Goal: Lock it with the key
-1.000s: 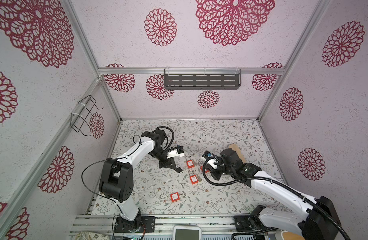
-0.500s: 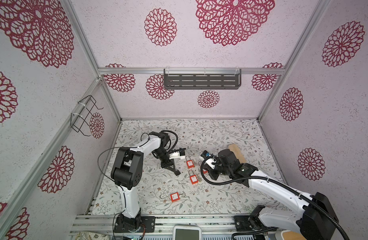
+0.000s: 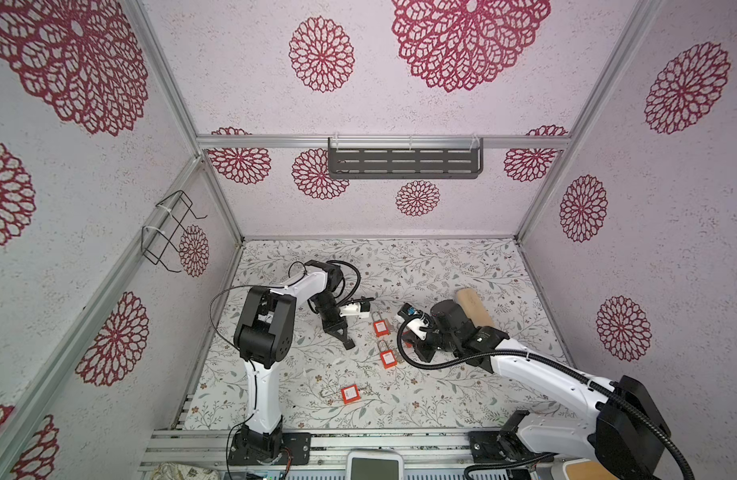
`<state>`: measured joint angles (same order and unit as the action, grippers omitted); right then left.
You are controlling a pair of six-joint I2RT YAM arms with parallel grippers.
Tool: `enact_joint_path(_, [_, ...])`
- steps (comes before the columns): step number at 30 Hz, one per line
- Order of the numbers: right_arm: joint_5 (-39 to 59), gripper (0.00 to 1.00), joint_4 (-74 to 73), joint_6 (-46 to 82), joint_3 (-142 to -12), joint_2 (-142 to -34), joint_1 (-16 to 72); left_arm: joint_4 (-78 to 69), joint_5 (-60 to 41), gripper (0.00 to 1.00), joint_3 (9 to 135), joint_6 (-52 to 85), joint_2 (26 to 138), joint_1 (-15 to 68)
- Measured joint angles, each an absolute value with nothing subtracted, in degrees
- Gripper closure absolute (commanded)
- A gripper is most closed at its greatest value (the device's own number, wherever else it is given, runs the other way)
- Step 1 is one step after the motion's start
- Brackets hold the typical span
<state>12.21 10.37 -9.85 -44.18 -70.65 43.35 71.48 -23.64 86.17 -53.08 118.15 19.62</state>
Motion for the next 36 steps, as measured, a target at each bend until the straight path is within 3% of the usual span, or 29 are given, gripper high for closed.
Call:
enact_joint_path(21, [13.32, 1.00, 10.15, -7.49, -45.67, -76.29, 44.23, 71.22, -21.80, 0.99, 89.52, -50.02, 120.14, 20.73])
enact_joint_path(36, [13.17, 1.00, 10.50, -5.91, -48.23, -78.35, 45.78, 71.48, -22.94, 0.92, 92.33, -48.31, 122.34, 20.69])
